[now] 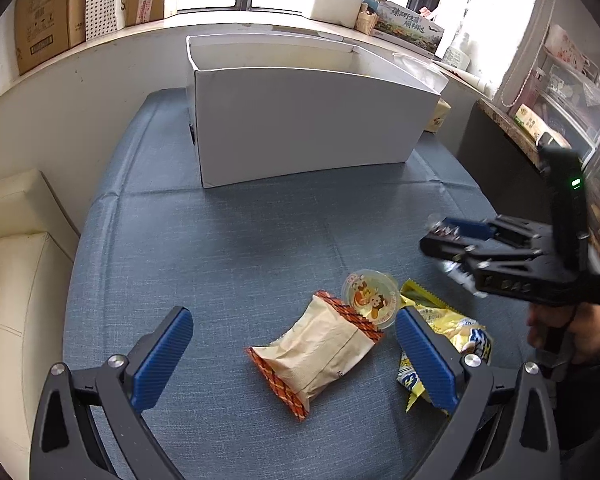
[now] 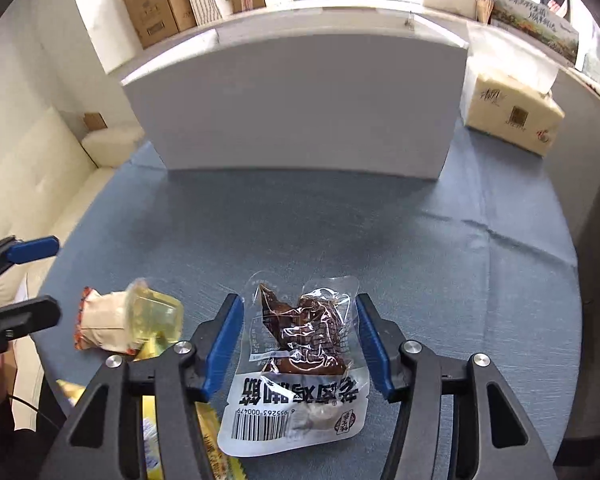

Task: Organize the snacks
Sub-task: 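Grasp the dried-meat pack with the right gripper while the left gripper grasps the paper-wrapped pastry, then drop the dried-meat pack and pastry into the white box, opening both grippers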

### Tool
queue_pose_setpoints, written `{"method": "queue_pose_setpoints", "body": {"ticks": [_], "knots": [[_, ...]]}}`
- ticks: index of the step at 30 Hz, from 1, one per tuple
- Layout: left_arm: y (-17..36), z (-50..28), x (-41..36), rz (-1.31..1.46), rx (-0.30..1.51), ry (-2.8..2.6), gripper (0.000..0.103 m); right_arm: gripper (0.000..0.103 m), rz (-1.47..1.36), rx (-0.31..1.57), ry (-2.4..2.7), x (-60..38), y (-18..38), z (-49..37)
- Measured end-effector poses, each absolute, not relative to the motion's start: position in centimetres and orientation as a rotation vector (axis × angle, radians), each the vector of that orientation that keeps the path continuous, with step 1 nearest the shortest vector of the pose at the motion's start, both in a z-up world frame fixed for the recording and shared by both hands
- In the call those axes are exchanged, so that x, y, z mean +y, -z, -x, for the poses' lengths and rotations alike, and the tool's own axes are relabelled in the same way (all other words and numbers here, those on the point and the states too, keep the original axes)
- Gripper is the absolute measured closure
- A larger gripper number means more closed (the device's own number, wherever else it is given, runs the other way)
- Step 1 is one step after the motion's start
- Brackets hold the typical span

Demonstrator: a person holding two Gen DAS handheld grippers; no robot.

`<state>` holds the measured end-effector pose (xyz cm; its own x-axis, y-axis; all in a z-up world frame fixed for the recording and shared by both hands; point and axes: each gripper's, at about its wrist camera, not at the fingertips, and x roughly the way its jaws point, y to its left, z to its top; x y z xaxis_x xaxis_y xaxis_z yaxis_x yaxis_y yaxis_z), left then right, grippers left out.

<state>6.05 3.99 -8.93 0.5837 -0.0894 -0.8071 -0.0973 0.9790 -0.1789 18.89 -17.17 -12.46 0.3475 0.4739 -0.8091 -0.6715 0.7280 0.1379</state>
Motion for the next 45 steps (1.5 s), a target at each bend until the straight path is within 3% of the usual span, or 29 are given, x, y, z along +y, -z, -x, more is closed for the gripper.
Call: {"method": "queue_pose_setpoints", "body": {"ticks": [11,24,27,29,37,45], "knots": [[10.3,-5.1,2.8,0.041,1.001,0.107,0.000,0.042,0.101,0.830,-0.795,-20.9,6.1,-15.6],[13.2,-8.2,1.0,-0.170,1.074,0.329,0.002,0.042,0.064,0.864,-0.794,-20.4,7.1,-14.5],[13.7,-7.9,1.1,-0.183,1.051,0.354,0.021,0.042,0.055,0.867,-0.792,-20.5,7.2,-14.5],[13.8,-7.7,1.6,-0.179,1.046,0.328,0.051,0.042,0.050,0.870,-0.792,-20.6,7.2,-14.5],[14.2,-6.2,3.9,-0.050,0.998,0.292,0.052,0.042,0.042,0.874,-0.812,-20.2,7.5,-14.4],[10.7,-4.2,6.1,0.030,0.850,0.155,0.052,0.042,0.023,0.860,-0.820,-19.8,7.1,-14.3]]}}
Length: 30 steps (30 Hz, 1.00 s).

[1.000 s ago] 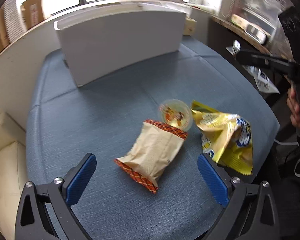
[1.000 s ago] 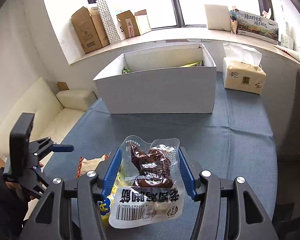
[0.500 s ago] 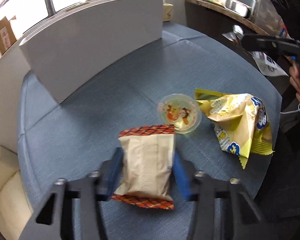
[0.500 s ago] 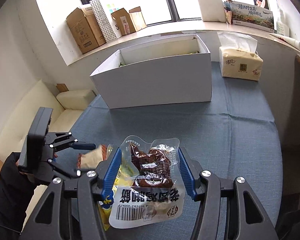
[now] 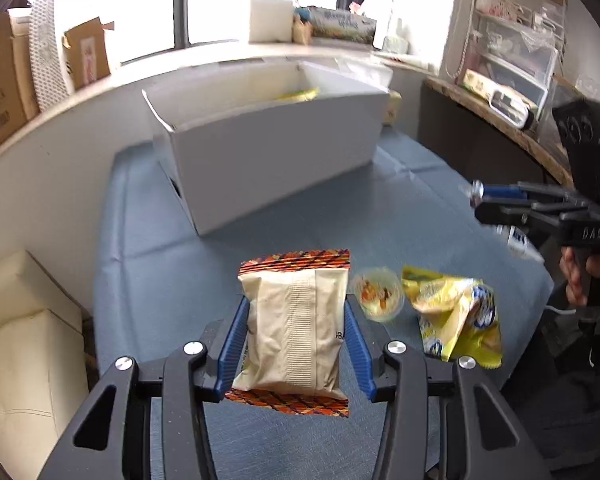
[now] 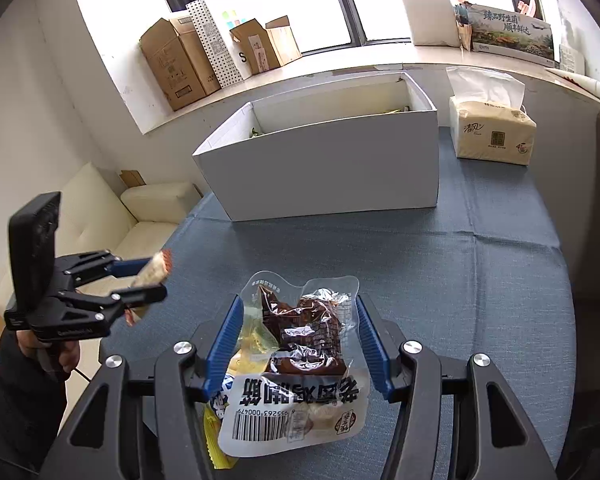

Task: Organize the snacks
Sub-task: 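Drop the dried-meat pack and pastry into the white box, opening both grippers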

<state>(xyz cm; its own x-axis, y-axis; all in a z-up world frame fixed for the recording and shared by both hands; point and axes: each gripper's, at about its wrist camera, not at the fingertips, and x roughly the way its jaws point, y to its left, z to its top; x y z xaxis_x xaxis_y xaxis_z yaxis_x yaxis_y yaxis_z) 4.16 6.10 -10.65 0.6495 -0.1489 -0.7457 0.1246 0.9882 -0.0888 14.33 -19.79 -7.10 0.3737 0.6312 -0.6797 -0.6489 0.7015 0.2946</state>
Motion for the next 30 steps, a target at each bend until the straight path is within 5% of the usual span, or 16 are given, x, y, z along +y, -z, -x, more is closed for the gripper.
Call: {"method": "queue_pose_setpoints", "body": {"ticks": [16,30], "knots": [[-1.8,-17.4,9.7,0.203,0.730,-0.030,0.051,0.041,-0.003,0.693,-0.817,-15.0,-1.3,-25.2],[-0.4,-24.7,9.4,0.137,0.804,-0.079,0.049,0.040,0.000,0.763,-0.750,-10.4,-0.4,-33.8]]}}
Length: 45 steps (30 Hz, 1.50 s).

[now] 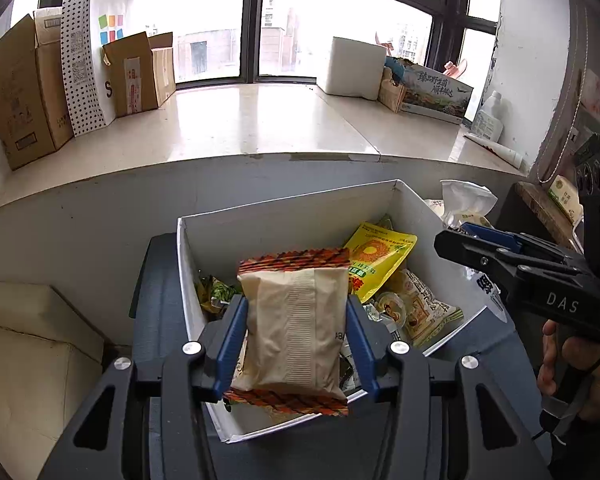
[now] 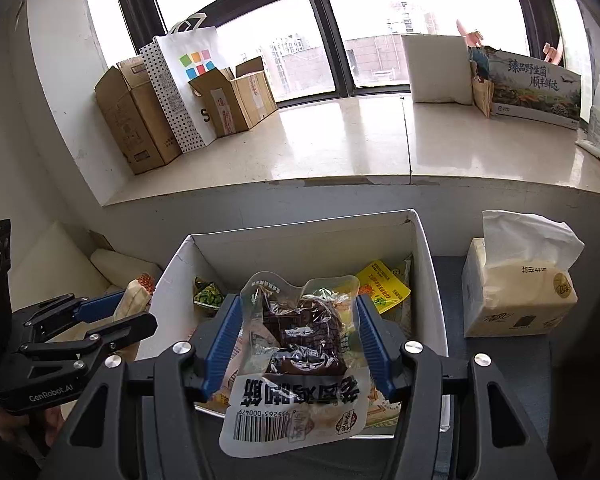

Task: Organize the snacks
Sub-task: 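Drop the dried-meat pack and pastry into the white box, opening both grippers, then grasp the yellow chip bag with the right gripper while the left gripper grasps the jelly cup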

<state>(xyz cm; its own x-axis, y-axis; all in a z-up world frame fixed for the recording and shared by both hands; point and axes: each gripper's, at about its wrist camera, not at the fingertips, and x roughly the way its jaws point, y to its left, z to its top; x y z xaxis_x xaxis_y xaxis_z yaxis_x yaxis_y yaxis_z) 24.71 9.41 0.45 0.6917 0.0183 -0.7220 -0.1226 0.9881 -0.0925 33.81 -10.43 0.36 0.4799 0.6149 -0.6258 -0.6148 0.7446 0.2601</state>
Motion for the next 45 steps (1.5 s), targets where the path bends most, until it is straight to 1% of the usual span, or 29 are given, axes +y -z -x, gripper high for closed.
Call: {"method": "queue_pose_setpoints", "body": {"ticks": [1,2,3,4,5,6,14,17,20,26,31,33,37,45], "knots": [[-0.4,-24.7,9.4,0.136,0.805,-0.076,0.047,0.038,0.002,0.759,-0.745,-10.4,-0.3,-33.8],[-0.3,-24.8,9.4,0.129,0.805,-0.073,0.036,0.035,0.005,0.752,-0.741,-10.4,-0.2,-33.8],[-0.3,-24.8,9.2,0.113,0.809,-0.077,0.025,0.027,0.007,0.747,-0.732,-10.4,-0.2,-33.9],[-0.3,-24.8,9.1,0.103,0.811,-0.086,0.002,0.011,0.007,0.753,-0.725,-10.4,-0.2,-34.0],[-0.3,-24.7,9.1,0.106,0.805,-0.086,0.000,0.005,0.000,0.759,-0.715,-10.5,-0.1,-34.2],[-0.3,-24.6,9.1,0.110,0.803,-0.079,0.000,0.000,-0.014,0.759,-0.705,-10.7,-0.2,-34.4],[-0.2,-23.8,9.1,0.087,0.813,-0.098,0.000,0.000,-0.119,0.755,-0.724,-12.8,-0.9,-33.5],[-0.5,-21.4,8.9,0.094,0.803,-0.106,0.000,0.000,-0.124,0.724,-0.758,-14.0,-1.3,-30.6],[-0.5,-17.3,8.1,0.086,0.780,-0.079,0.000,0.000,-0.117,0.700,-0.820,-16.1,-0.9,-26.2],[1.2,-9.8,5.9,0.140,0.775,-0.014,0.000,0.000,-0.095,0.735,-0.857,-19.9,2.7,-18.2],[2.9,-6.1,4.1,0.171,0.799,-0.010,0.000,0.000,-0.111,0.816,-0.835,-21.6,6.3,-13.9],[3.3,-4.9,3.6,0.163,0.800,-0.013,0.000,0.000,-0.096,0.815,-0.827,-21.9,7.0,-12.3],[3.9,-3.6,3.4,0.200,0.813,0.012,0.000,0.000,-0.054,0.848,-0.844,-22.1,8.4,-10.0],[4.6,-3.2,3.4,0.208,0.836,0.013,0.000,0.000,0.193,0.900,-0.862,-19.1,10.8,-9.0]]}}
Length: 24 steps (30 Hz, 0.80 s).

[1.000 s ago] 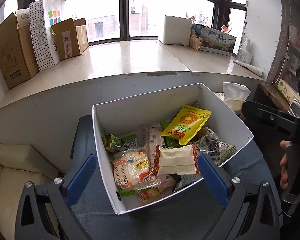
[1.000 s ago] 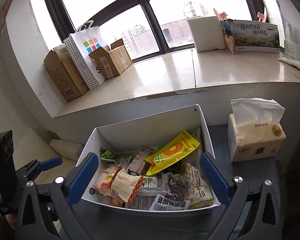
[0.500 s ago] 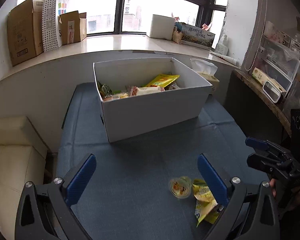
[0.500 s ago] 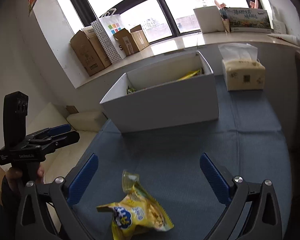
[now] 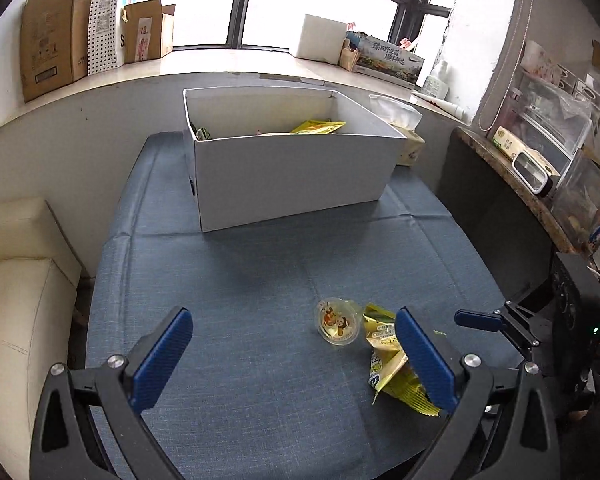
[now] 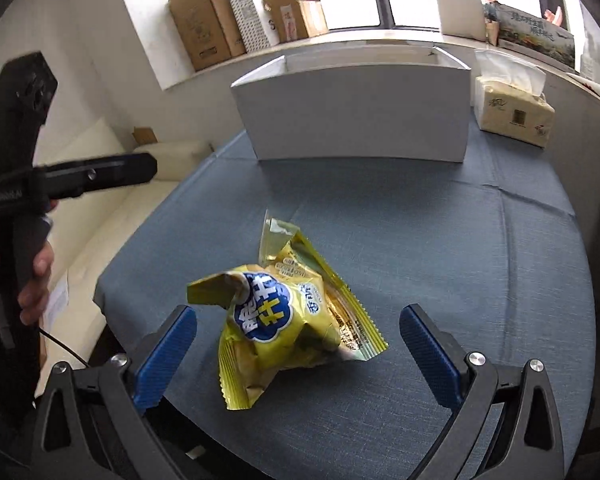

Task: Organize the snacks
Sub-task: 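Grasp the yellow chip bag with the right gripper while the left gripper grasps the jelly cup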

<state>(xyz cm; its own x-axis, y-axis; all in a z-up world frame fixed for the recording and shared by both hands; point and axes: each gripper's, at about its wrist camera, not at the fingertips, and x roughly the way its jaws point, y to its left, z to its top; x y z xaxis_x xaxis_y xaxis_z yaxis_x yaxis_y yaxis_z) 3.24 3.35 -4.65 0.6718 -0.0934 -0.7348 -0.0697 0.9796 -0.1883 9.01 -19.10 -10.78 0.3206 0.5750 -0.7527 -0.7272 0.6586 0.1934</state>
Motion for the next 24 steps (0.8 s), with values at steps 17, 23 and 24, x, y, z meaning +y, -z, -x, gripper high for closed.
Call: {"method": "queue_pose_setpoints", "body": {"ticks": [17,23,24], "knots": [[6.2,-3.7,3.4,0.206,0.870,-0.005,0.000,0.033,0.226,0.919,-0.837,-17.9,12.6,-10.4],[6.8,-4.0,3.2,0.202,0.885,-0.002,0.000,0.033,0.145,0.920,-0.836,-20.0,12.2,-11.0],[6.8,-4.2,3.1,0.198,0.888,-0.002,0.000,0.033,0.134,0.915,-0.833,-20.4,12.0,-11.2]]}}
